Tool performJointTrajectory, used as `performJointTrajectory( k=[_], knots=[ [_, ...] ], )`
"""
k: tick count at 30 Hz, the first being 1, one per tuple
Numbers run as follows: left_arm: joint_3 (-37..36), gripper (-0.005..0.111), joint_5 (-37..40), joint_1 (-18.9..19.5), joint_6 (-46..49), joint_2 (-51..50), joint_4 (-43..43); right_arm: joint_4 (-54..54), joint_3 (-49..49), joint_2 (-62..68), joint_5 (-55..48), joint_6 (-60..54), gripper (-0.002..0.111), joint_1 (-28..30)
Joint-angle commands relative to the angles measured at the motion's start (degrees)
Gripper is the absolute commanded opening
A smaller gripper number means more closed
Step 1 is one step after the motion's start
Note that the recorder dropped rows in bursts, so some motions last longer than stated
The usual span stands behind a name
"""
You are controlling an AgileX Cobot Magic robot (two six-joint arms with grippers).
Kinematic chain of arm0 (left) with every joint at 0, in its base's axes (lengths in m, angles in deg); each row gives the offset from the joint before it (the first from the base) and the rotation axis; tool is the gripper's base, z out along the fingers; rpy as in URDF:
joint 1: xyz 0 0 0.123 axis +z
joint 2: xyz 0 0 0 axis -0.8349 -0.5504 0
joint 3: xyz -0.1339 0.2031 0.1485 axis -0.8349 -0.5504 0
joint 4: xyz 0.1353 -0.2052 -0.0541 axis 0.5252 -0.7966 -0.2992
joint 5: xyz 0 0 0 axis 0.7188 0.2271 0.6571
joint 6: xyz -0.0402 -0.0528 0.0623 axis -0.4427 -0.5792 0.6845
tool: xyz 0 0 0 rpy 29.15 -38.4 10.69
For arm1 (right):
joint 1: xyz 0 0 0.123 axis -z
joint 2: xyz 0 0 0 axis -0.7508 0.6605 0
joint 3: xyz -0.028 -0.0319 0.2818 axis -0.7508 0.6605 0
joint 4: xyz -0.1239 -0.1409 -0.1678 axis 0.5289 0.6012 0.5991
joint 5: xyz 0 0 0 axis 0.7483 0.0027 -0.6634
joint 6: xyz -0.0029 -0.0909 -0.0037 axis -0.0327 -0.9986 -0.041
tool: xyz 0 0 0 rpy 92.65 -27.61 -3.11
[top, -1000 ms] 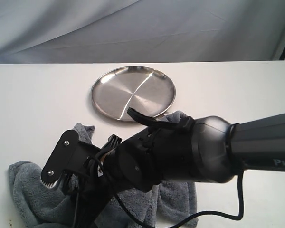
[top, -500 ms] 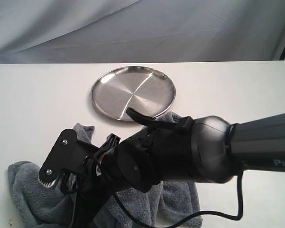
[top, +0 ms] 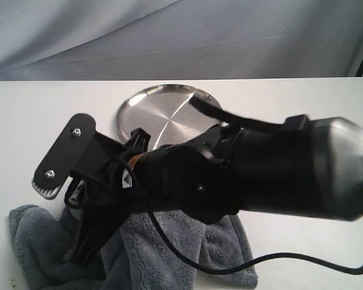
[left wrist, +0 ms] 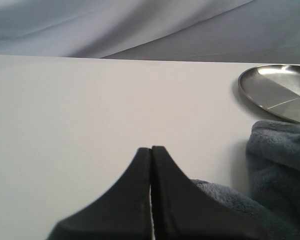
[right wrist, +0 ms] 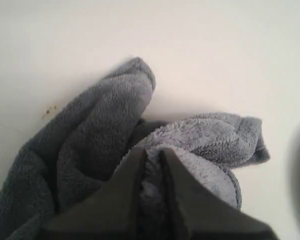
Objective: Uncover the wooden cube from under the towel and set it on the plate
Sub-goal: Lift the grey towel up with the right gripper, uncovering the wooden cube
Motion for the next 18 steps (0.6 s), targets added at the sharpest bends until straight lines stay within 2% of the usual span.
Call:
performJointTrajectory(
  k=[1,11,18],
  knots=[
    [-0.24,0.000,-0.74,-0.20,0.05,0.23,0.15,-0.21,0.07,-5.58,1.18,-0.17,0.000,-0.08],
    [-0.24,0.000,-0.74,-0.20,0.05,0.23,0.15,-0.21,0.07,-15.31,2.45,-0.17,0.000,-0.08],
    [-0.24,0.000,-0.74,-0.20,0.05,0.23,0.15,-0.10,0.07,-20.34,8.90,-0.17,0.000,-0.08]
  ],
)
